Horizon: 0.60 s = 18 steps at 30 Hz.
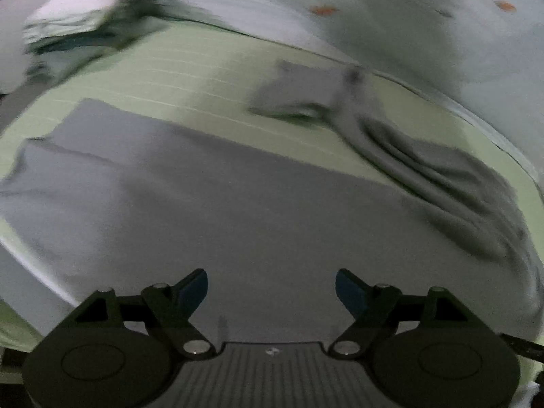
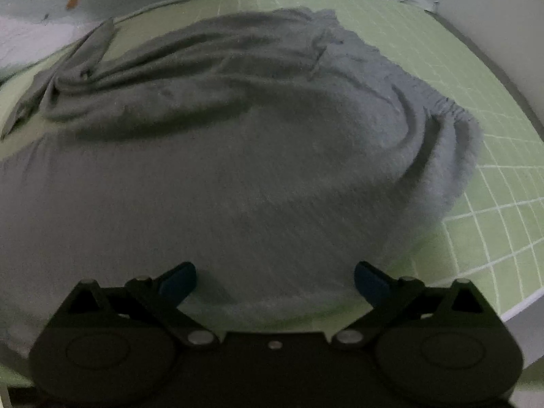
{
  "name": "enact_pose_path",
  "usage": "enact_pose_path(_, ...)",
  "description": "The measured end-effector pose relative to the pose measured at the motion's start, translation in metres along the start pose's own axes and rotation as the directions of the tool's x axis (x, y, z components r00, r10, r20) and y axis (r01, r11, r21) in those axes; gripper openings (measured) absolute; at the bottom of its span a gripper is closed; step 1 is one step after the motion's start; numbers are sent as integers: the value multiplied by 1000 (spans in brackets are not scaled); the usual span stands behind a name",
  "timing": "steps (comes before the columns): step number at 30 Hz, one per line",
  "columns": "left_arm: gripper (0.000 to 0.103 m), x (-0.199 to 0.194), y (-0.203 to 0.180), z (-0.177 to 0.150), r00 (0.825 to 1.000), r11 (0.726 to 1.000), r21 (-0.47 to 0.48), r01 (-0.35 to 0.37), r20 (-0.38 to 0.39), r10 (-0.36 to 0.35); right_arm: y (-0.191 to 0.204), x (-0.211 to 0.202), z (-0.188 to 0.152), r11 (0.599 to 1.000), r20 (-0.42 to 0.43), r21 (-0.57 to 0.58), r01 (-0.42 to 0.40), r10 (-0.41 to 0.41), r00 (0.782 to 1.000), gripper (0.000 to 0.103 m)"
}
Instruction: Fold clothes
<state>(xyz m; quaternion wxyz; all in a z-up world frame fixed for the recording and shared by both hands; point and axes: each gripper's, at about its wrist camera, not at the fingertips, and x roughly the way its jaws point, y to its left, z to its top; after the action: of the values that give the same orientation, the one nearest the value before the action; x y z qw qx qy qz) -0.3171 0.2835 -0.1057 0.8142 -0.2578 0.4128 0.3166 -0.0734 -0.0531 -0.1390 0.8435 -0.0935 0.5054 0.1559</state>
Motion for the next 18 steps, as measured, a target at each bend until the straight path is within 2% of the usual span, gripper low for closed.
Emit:
enact_pose_path(6,91,4,79,48,999,998,-50,-30,37,32,74,-15,18,1000,87,4,16,-17,996,103)
enact_pose_path(10,94,12,104,86,999,1000,-22,4,53,-3,138,-18,27,998,98,38,-49,45,994,103)
enact_pose_path(15,94,28,101,128,995,994,49,93,39,-95,194,-17,36,983,110,104,-150,138,984,103)
enact_pose_path(18,95,43,86,147,990,986,91,137,19,-140,206,-18,45,988,126,91,-124,112,986,103)
